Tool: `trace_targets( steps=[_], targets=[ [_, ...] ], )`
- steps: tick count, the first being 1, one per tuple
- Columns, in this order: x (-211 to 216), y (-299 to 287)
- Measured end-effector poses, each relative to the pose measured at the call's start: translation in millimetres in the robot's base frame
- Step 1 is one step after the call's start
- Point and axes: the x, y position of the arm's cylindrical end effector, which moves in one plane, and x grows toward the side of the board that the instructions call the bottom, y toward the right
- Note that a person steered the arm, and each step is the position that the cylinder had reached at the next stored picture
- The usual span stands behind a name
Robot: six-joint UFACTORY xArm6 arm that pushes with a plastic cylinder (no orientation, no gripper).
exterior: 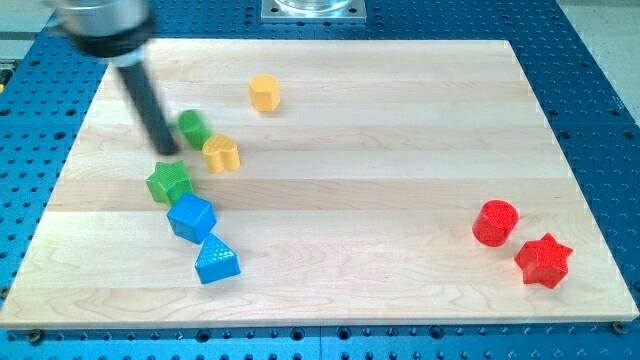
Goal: Keep green circle in between hexagon and red circle
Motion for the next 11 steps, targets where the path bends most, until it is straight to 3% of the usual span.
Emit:
trace_targets(
  steps=[1, 3, 4, 5, 6, 8, 9, 10, 11],
  targets=[
    [-5, 116],
    [-7, 31],
    [-53, 59],
    [-80, 136],
    [-68, 148],
    [-69, 256],
    [-60, 274],
    [-28, 147],
    [-27, 169]
  ],
)
